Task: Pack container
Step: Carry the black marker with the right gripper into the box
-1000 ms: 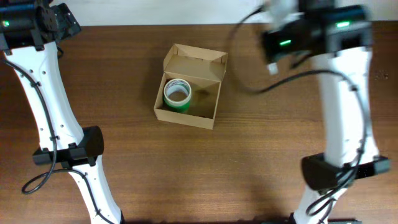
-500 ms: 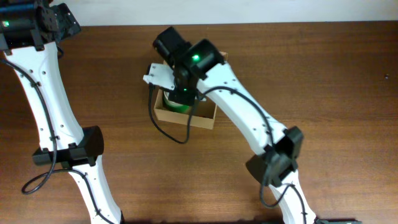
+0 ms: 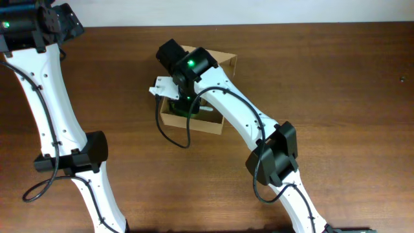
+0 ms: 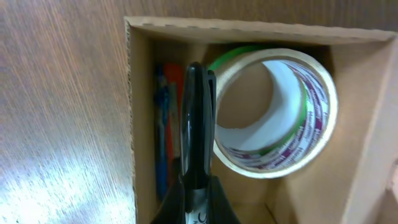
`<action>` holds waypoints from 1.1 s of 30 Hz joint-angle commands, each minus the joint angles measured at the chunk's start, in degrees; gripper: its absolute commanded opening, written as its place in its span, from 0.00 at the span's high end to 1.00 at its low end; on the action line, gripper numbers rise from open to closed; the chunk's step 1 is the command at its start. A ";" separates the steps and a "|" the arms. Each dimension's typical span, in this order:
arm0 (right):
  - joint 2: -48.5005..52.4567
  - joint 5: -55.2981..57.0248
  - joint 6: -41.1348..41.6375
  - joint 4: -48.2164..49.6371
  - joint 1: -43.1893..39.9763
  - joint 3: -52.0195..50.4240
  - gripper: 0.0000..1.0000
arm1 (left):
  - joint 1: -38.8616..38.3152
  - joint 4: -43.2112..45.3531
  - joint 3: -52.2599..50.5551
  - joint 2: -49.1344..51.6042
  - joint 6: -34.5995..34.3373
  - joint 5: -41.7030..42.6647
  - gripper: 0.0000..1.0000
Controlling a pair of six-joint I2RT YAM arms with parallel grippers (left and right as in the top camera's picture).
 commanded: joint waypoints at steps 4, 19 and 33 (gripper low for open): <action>1.42 -2.51 -0.57 -0.17 -0.13 -0.59 0.96 | 0.20 0.00 -0.15 -0.76 0.48 -0.59 0.00; 1.42 -3.69 -0.59 0.72 -0.48 -9.03 0.96 | 0.20 0.00 -0.15 -0.76 0.48 -0.59 0.00; -2.45 -1.46 1.25 0.33 -0.48 -6.14 0.66 | 0.20 0.00 -0.15 -0.76 0.48 -0.59 0.00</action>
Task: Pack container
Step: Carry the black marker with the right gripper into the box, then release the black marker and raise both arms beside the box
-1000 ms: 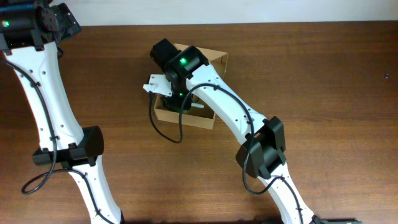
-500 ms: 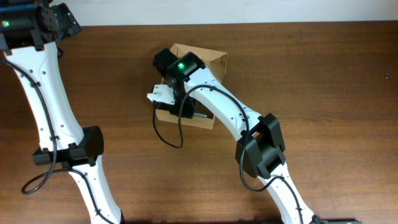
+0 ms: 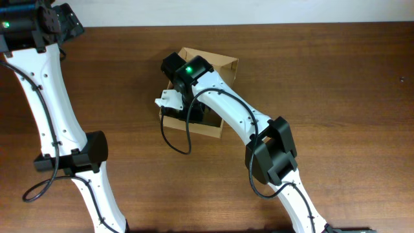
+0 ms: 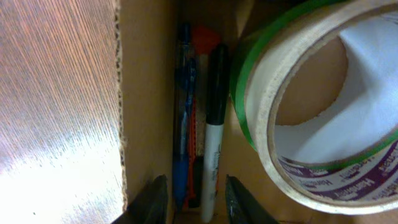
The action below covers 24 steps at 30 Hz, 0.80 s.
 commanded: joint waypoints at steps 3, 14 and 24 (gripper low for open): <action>-7.43 7.41 3.67 -0.85 0.00 3.26 0.66 | 0.20 -0.02 -0.15 -0.76 0.48 -0.59 0.00; -36.30 24.61 15.72 5.38 -3.19 3.26 0.51 | 0.20 0.00 -0.15 -0.76 0.48 -0.59 0.00; -41.92 16.87 44.02 0.85 -34.95 1.99 0.93 | 0.15 4.46 -0.96 -0.57 0.26 13.62 0.51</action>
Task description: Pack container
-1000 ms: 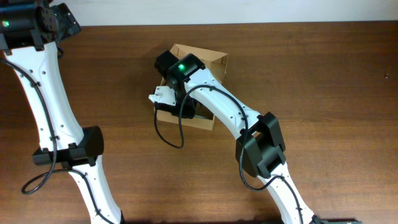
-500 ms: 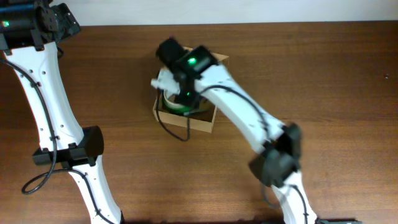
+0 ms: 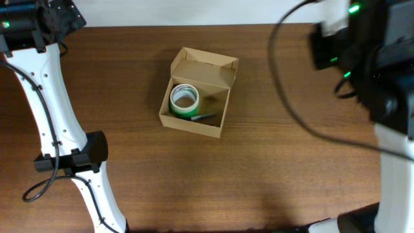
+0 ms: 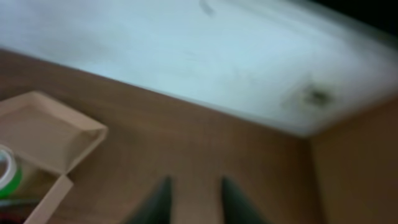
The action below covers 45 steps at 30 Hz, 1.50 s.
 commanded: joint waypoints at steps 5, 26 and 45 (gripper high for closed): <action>10.54 -16.24 20.83 -7.41 -18.12 -6.67 0.96 | -0.79 -0.07 -7.37 -0.44 7.41 12.72 0.75; 42.58 -49.27 28.02 23.74 -5.77 -21.20 0.96 | -5.46 8.09 -39.78 -0.44 10.60 12.79 0.79; 43.71 -51.91 28.46 37.22 -3.78 -21.18 0.96 | -6.23 18.56 -42.29 1.60 10.36 28.81 0.76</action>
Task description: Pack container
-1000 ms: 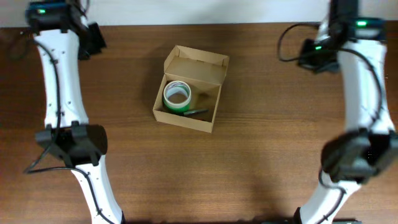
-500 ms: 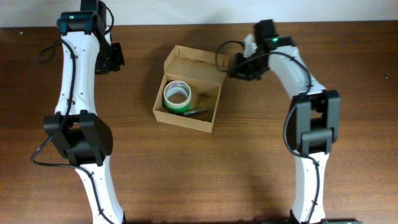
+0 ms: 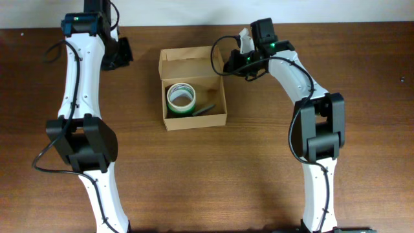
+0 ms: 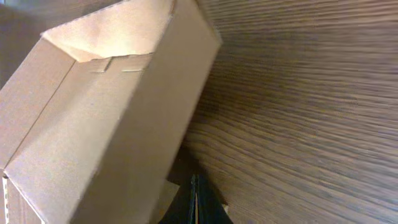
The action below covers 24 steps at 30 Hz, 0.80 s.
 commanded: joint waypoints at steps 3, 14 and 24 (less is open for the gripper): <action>-0.04 -0.94 0.13 -1.09 -2.27 0.07 0.96 | 0.17 3.37 -1.44 4.79 -1.20 18.12 0.93; 0.96 -0.94 3.72 -2.19 -2.93 0.07 0.96 | 1.68 7.30 -1.44 16.04 -8.72 35.76 0.99; 4.76 -9.88 8.20 -1.73 -3.63 0.07 0.96 | 2.56 12.74 -1.44 20.22 -11.96 44.37 0.98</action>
